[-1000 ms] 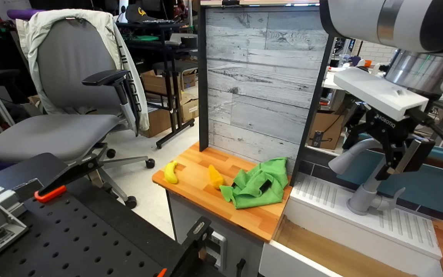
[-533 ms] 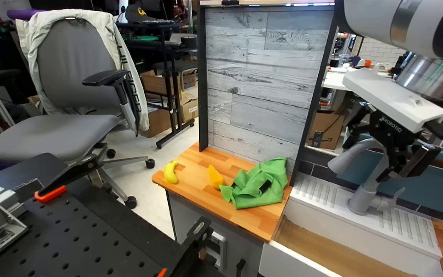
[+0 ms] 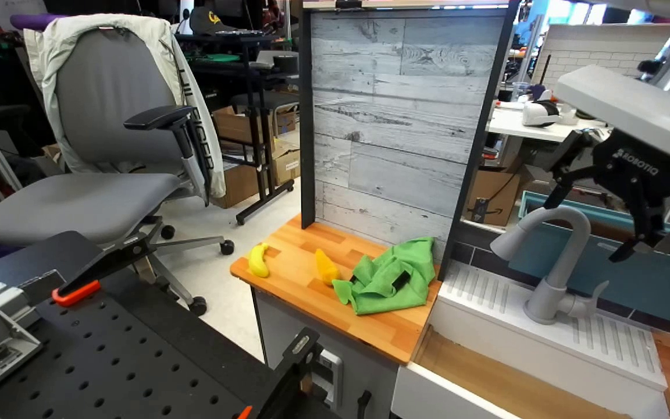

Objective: Move the tap nozzle to the right

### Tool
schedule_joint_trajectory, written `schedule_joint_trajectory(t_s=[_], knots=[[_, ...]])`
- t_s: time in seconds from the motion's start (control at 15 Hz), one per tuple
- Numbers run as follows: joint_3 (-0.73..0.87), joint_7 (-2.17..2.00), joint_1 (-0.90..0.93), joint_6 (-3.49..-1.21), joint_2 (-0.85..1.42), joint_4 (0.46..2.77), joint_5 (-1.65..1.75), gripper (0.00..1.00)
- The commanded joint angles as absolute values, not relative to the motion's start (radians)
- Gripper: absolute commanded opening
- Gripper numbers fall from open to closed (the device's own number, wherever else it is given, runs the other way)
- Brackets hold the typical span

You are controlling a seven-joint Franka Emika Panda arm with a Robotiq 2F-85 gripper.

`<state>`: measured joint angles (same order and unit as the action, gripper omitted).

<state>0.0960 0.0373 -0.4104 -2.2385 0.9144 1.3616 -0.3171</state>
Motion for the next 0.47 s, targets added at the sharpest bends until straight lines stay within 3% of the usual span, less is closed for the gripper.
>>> schedule_joint_trajectory(t_s=[0.0, 0.4], knots=[[0.075, 0.135, -0.450, -2.251, 0.779, 1.510, -0.325, 1.00], [0.092, 0.167, -0.454, -2.234, 0.760, 1.517, -0.316, 1.00]])
